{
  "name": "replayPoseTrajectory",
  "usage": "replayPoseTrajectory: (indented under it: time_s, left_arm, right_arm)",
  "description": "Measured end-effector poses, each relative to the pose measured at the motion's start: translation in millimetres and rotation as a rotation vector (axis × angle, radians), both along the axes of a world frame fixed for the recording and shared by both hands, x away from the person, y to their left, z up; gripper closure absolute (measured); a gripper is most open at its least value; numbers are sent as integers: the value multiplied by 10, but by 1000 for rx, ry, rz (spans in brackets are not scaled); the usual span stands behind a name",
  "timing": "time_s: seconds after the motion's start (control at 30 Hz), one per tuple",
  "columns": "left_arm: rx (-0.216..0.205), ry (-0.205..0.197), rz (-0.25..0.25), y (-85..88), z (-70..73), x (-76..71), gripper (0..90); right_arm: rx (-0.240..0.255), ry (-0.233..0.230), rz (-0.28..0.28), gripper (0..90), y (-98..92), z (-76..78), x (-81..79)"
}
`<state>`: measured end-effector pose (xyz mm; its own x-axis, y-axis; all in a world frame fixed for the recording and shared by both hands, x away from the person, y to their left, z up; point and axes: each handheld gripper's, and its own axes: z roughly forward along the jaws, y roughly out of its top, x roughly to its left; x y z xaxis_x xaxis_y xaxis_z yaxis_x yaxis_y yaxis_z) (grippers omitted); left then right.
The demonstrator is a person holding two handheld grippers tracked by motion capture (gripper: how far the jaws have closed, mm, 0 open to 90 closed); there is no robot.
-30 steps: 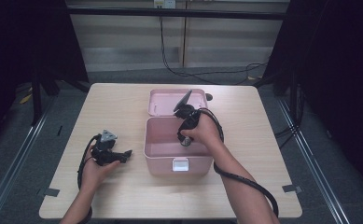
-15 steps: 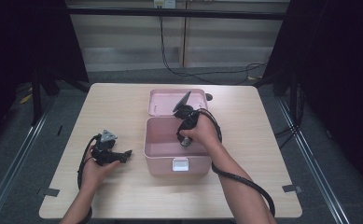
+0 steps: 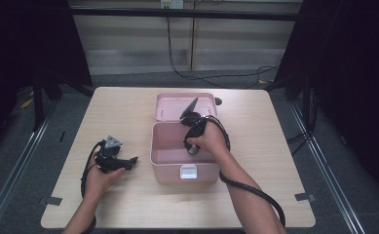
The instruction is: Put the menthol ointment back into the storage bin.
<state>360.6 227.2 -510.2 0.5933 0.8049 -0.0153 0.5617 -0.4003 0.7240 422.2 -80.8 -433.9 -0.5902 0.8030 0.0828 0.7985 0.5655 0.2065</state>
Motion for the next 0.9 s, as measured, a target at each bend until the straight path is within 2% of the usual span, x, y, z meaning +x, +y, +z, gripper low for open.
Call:
replayPoseTrajectory:
  time_s: [0.47, 0.9]
  left_arm:
    - [-3, 1, 3, -5, -2, -2, 147]
    - [-3, 1, 3, -5, -2, -3, 146]
  right_arm:
    - [-9, -5, 14, 498, 10, -66, -12]
    - [0, -11, -1, 484, 3, -90, -18]
